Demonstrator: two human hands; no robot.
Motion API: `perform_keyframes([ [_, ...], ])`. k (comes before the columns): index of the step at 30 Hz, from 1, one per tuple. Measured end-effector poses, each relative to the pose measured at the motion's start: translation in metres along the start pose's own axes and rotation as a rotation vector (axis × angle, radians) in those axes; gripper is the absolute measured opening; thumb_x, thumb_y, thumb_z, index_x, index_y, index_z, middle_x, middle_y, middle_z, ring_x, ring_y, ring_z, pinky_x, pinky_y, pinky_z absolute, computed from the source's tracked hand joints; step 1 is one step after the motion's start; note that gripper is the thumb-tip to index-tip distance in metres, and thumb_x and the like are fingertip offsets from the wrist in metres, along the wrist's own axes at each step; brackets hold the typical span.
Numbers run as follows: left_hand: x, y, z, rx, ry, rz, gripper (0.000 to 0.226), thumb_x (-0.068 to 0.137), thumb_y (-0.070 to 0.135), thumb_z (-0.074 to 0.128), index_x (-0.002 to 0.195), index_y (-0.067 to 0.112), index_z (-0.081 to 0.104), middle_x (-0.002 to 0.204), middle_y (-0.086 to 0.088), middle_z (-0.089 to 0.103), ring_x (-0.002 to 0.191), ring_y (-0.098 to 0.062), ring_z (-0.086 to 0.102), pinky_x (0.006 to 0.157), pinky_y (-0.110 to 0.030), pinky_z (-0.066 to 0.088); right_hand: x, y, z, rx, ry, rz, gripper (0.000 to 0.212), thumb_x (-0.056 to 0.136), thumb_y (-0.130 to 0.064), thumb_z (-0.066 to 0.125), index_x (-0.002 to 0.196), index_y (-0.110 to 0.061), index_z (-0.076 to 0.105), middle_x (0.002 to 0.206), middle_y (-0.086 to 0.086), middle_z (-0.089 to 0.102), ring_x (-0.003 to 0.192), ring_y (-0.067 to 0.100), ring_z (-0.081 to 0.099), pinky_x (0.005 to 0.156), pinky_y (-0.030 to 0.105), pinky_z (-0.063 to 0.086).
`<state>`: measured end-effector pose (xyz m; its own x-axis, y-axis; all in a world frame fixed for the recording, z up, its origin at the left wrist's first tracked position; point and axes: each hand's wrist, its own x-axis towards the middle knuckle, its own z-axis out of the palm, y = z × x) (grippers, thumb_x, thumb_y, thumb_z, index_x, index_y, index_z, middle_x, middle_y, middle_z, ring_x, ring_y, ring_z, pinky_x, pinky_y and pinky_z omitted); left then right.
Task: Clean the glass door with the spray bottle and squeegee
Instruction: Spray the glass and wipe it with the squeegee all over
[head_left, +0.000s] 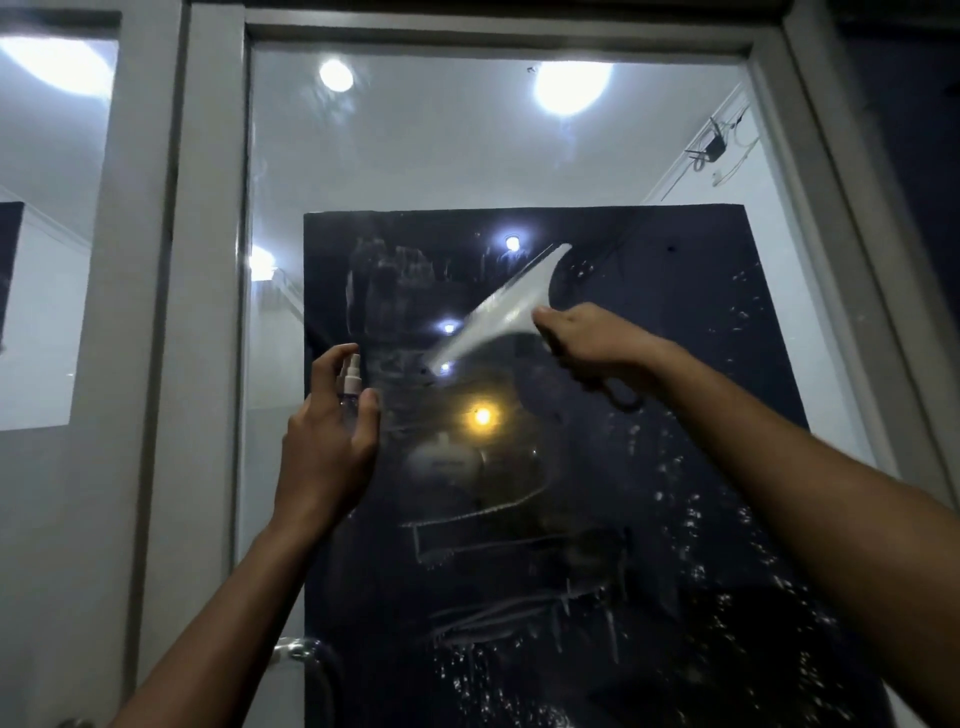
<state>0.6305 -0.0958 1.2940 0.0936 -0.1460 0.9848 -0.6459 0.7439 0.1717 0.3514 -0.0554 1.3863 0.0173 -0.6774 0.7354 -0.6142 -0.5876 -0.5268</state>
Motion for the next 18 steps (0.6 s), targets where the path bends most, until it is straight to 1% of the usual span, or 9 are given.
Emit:
perform_keyframes([
  [2,0.002,0.003,-0.004,0.013,0.006,0.006,0.043,0.102,0.028,0.052,0.141,0.036,0.035,0.104,0.003,0.058,0.073,-0.026,0.063,0.064,-0.038,0.051,0.012,-0.024,0.028,0.274,0.035,0.008,0.038,0.104,-0.033,0.041,0.073,-0.014,0.050,0.047,-0.003,0.044,0.039,0.017,0.037,0.043,0.023,0.037],
  [3,0.003,0.004,-0.005,0.024,0.015,0.016,0.043,0.102,0.027,0.053,0.140,0.035,0.035,0.102,0.003,0.058,0.070,-0.021,0.062,0.061,-0.033,0.049,0.020,-0.035,0.042,0.370,0.043,0.031,0.038,0.106,-0.031,0.039,0.073,-0.015,0.049,0.046,-0.003,0.044,0.040,0.017,0.037,0.044,0.023,0.037],
  [6,0.008,0.004,-0.012,0.040,0.036,0.036,0.043,0.102,0.025,0.054,0.140,0.033,0.037,0.093,0.002,0.060,0.069,-0.002,0.054,0.056,-0.019,0.037,0.043,-0.060,0.079,0.498,0.073,0.150,0.040,0.106,-0.036,0.039,0.075,-0.013,0.051,0.058,0.006,0.046,0.043,0.020,0.041,0.050,0.028,0.038],
  [8,0.010,0.001,-0.016,0.052,0.043,0.035,0.044,0.102,0.025,0.054,0.142,0.030,0.038,0.090,0.001,0.060,0.068,-0.001,0.053,0.055,-0.018,0.035,0.053,-0.066,0.097,0.474,0.128,0.204,0.042,0.105,-0.040,0.040,0.086,-0.007,0.057,0.070,0.013,0.054,0.051,0.026,0.052,0.056,0.034,0.045],
  [10,0.011,-0.003,-0.019,0.053,0.044,0.033,0.045,0.102,0.024,0.054,0.143,0.028,0.038,0.090,0.000,0.059,0.068,-0.002,0.053,0.056,-0.019,0.037,0.056,-0.060,0.112,0.377,0.213,0.243,0.048,0.103,-0.043,0.042,0.099,0.001,0.062,0.091,0.022,0.066,0.078,0.036,0.068,0.071,0.041,0.053],
  [11,0.010,-0.006,-0.020,0.047,0.042,0.028,0.044,0.102,0.024,0.055,0.143,0.029,0.038,0.091,-0.001,0.059,0.069,-0.002,0.054,0.057,-0.020,0.039,0.053,-0.054,0.120,0.348,0.246,0.248,0.050,0.102,-0.043,0.043,0.106,0.003,0.064,0.102,0.024,0.067,0.093,0.039,0.068,0.079,0.042,0.054],
  [12,0.008,-0.009,-0.021,0.045,0.039,0.025,0.044,0.102,0.024,0.055,0.143,0.029,0.038,0.091,-0.001,0.059,0.069,-0.003,0.054,0.057,-0.021,0.039,0.046,-0.046,0.127,0.324,0.267,0.243,0.050,0.102,-0.042,0.043,0.111,0.003,0.064,0.107,0.024,0.067,0.098,0.038,0.067,0.081,0.041,0.053],
  [15,-0.002,-0.015,-0.017,0.057,0.039,0.020,0.043,0.102,0.025,0.054,0.142,0.032,0.038,0.087,0.002,0.058,0.068,-0.003,0.054,0.055,-0.021,0.036,0.014,-0.015,0.145,0.185,0.256,0.242,0.045,0.104,-0.040,0.043,0.109,-0.002,0.068,0.109,0.021,0.067,0.080,0.028,0.058,0.065,0.029,0.040],
  [18,-0.011,-0.018,-0.012,0.001,0.020,-0.006,0.044,0.102,0.027,0.054,0.141,0.035,0.037,0.094,0.000,0.061,0.072,-0.013,0.059,0.060,-0.028,0.041,-0.018,0.013,0.158,0.135,0.239,0.253,0.048,0.106,-0.041,0.041,0.106,-0.004,0.071,0.111,0.021,0.069,0.096,0.032,0.062,0.071,0.029,0.034],
])
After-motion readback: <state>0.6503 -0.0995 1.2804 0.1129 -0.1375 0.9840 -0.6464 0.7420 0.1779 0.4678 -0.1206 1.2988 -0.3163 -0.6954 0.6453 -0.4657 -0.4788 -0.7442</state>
